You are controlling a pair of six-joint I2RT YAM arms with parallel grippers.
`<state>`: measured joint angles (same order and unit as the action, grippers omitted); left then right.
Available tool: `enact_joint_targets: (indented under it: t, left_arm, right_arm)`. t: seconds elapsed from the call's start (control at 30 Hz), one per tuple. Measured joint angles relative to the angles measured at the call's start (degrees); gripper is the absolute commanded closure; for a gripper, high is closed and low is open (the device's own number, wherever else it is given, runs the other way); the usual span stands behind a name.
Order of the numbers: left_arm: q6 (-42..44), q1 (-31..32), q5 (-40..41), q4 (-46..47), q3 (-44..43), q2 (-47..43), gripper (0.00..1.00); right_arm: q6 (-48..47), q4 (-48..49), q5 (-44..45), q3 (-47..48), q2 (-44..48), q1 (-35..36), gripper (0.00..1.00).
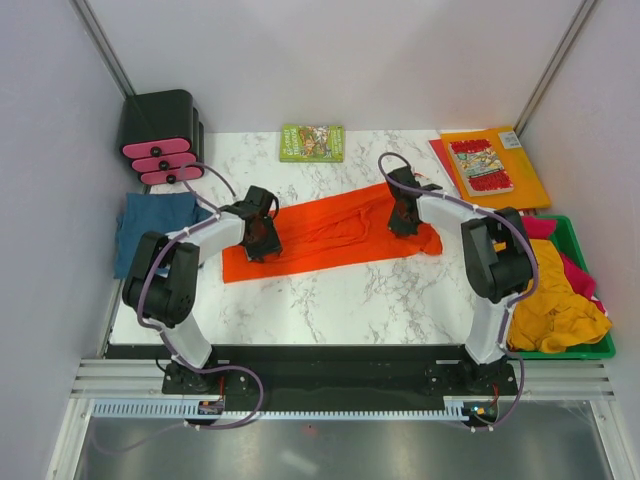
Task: Fold and stack the t-shirts
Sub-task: Rotate the tshirt 90 degrees
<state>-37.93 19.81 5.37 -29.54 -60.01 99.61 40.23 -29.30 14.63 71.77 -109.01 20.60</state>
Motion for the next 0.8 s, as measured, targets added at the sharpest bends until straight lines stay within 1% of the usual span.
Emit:
enact_joint_targets:
  t: [0.23, 0.33, 0.4, 0.47, 0.5, 0.53, 0.6, 0.7, 0.8]
  left_arm:
    - [-2.0, 6.3, -0.5, 0.0, 5.4, -4.5, 0.46]
    - [-3.5, 10.8, -0.5, -0.1, 6.9, -5.6, 0.46]
    - [-4.2, 14.5, -0.3, -0.1, 7.1, -5.8, 0.46]
    - [-4.6, 17.6, -0.4, -0.1, 7.0, -5.8, 0.43]
    - [-4.7, 18.8, -0.4, -0.2, 6.9, -5.9, 0.41]
    - [-4.9, 19.8, -0.4, -0.3, 7.1, -6.5, 0.38]
    - [-5.0, 20.7, -0.1, -1.3, 7.8, -8.0, 0.35]
    - [-5.0, 20.5, 1.8, -4.6, 8.1, -13.2, 0.34]
    - [-5.0, 17.6, 3.6, -5.7, 5.9, -19.2, 0.34]
  right_arm:
    - [-0.8, -5.4, -0.4, 18.3, -12.2, -2.3, 0.94]
    - [-1.2, -8.1, -0.3, 28.6, -18.4, -2.5, 0.92]
    - [-1.7, -9.3, -0.2, 33.9, -21.7, -2.6, 0.90]
    - [-2.6, -9.2, -0.4, 36.4, -23.0, -2.7, 0.81]
    - [-3.1, -9.0, -0.5, 36.3, -23.0, -2.7, 0.76]
    - [-4.1, -7.8, -0.6, 35.3, -22.3, -2.4, 0.69]
    - [-5.3, -5.0, -0.7, 30.5, -19.1, -2.0, 0.63]
    - [-7.3, -3.8, -0.9, 22.5, -11.6, 0.2, 0.62]
    - [-8.8, -2.2, -1.2, 16.5, -3.5, 5.3, 0.64]
